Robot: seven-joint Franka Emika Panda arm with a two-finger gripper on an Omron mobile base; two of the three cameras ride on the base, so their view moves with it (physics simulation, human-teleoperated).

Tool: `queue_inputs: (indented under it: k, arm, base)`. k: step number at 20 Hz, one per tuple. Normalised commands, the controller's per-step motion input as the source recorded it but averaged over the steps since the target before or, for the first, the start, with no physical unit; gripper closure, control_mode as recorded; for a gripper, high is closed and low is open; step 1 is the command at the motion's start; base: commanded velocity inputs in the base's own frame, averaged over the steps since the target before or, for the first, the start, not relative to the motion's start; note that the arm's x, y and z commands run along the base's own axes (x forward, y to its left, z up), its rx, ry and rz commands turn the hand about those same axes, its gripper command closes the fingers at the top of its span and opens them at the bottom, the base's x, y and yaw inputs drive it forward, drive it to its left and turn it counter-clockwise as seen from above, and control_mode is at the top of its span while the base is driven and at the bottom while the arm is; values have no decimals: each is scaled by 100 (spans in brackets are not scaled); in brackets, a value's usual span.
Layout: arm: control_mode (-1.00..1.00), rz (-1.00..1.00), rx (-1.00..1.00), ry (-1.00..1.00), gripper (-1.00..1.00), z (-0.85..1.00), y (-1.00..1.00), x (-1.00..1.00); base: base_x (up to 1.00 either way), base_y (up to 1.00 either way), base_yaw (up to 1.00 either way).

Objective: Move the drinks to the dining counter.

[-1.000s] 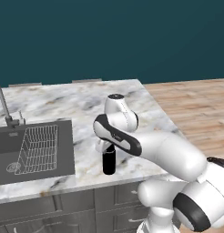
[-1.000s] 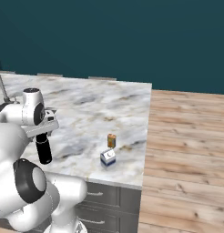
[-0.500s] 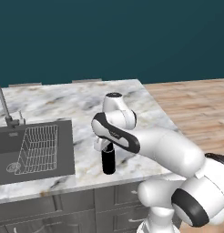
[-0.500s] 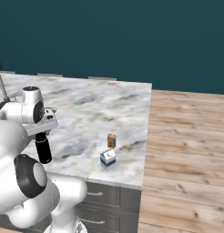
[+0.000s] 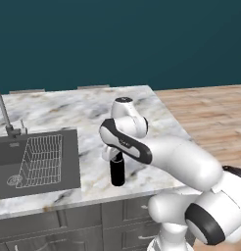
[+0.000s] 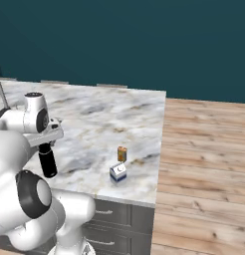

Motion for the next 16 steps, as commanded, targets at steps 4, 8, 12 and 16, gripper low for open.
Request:
queue_inputs:
  k: [4,8,12,16]
  arm:
    - [-100,-2,0,0,100,37,-24,-11]
    - [-100,-6,0,0,100,44,-26,-23]
    - [-100,-5,0,0,100,47,-35,-36]
    - [-100,-6,0,0,100,48,-40,-31]
  base:
    - [0,0,0]
    - [0,0,0]
    - [0,0,0]
    - [0,0,0]
